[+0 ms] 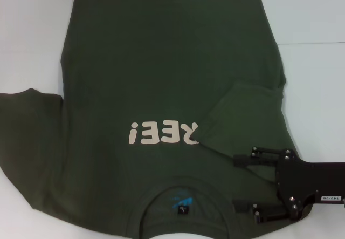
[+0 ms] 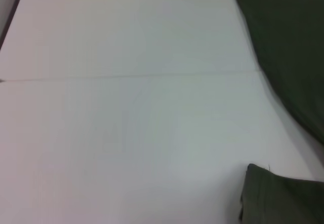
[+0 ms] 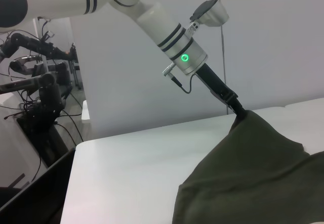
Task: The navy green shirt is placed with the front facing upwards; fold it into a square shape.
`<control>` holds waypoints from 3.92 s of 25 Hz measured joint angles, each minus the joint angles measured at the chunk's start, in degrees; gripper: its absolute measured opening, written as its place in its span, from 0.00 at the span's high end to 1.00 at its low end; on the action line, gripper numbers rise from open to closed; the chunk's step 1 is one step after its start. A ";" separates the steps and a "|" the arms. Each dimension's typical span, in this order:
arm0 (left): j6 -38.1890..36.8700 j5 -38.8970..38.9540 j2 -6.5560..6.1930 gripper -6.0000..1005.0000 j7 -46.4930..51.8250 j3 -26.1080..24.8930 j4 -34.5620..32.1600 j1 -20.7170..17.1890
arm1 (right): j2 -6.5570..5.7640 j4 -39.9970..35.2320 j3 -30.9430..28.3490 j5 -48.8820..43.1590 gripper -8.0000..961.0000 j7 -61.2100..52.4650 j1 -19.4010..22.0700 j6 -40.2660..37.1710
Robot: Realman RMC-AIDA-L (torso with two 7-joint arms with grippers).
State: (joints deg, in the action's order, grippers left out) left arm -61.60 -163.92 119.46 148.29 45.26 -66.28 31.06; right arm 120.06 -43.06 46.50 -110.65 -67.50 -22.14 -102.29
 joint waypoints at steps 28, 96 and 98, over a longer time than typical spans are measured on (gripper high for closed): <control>-6.59 22.21 4.64 0.86 4.10 13.04 4.03 4.11 | -0.13 0.97 -0.17 -0.18 0.13 -0.48 -0.34 0.43; -33.25 46.88 4.45 0.06 -49.59 1.98 13.32 3.89 | -1.86 -19.58 1.27 -50.63 0.14 -73.65 -16.86 -2.17; -33.10 47.08 4.46 0.06 -49.74 1.93 13.74 3.81 | -1.69 -18.21 1.47 -50.82 0.14 -73.67 -17.31 -1.32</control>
State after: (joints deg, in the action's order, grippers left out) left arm -94.70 -116.84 123.92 98.55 47.19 -52.53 34.87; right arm 118.37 -61.27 47.97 -161.48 -141.17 -39.46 -103.61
